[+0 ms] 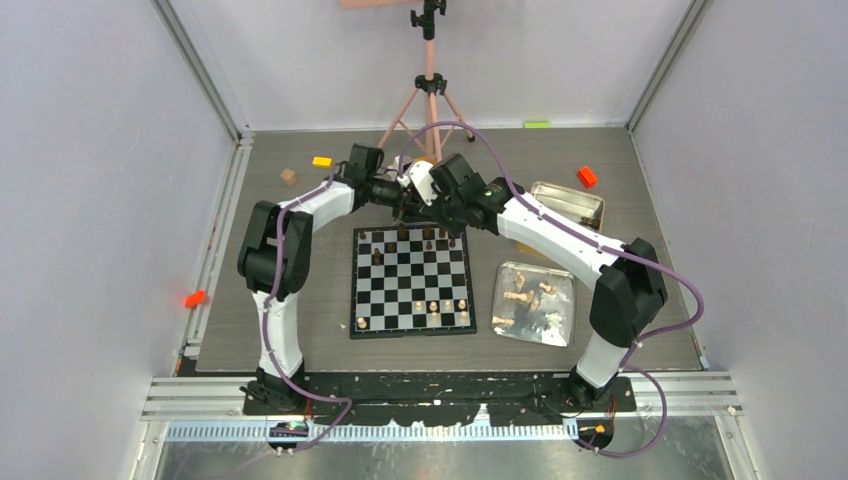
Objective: Set up the chess pieces on the board
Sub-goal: Place the chess piece on the chessboard.
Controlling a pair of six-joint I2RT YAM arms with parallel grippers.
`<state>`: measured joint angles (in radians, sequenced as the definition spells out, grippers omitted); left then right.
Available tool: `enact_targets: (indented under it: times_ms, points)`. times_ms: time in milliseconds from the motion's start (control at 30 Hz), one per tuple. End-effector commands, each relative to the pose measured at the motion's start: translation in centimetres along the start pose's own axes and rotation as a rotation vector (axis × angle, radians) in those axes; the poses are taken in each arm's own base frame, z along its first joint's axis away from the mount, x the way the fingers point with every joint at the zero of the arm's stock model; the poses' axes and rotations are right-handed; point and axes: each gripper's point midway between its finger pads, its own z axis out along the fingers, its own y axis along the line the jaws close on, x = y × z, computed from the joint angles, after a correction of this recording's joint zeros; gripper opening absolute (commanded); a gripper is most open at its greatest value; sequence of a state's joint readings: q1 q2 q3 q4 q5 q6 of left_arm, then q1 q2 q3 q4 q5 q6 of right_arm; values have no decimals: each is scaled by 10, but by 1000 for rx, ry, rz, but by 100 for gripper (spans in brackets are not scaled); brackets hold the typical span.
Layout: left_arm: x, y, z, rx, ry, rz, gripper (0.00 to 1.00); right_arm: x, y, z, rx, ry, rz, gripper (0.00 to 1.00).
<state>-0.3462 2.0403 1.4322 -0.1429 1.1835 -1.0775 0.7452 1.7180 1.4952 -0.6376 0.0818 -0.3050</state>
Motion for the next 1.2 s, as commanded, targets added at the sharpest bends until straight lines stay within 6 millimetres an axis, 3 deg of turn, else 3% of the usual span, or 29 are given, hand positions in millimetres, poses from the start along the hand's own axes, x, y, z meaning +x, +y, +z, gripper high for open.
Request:
enact_targets:
  times_ms: [0, 200, 333, 567, 800, 967, 1167]
  points:
    - [10, -10, 2, 48, 54, 34, 0, -24, -6, -3, 29, -69, -3, 12]
    - [12, -10, 1, 42, 49, 65, 0, -22, -7, -13, 27, -68, -24, 42]
    - [12, -8, -3, 15, 41, 100, 0, -19, -5, -25, -2, -68, -39, 55]
    - [9, -3, -20, -55, 5, 166, 0, -16, -7, -46, -62, -94, 9, 59]
    - [23, 18, -47, -241, 16, 406, 0, -14, -40, -73, -173, -198, 224, 58]
    - [39, 29, -71, -388, 17, 644, 0, 11, -75, -75, -205, -236, 405, 57]
    - [70, 52, -88, -533, 77, 927, 0, 47, -81, -65, -219, -225, 457, 55]
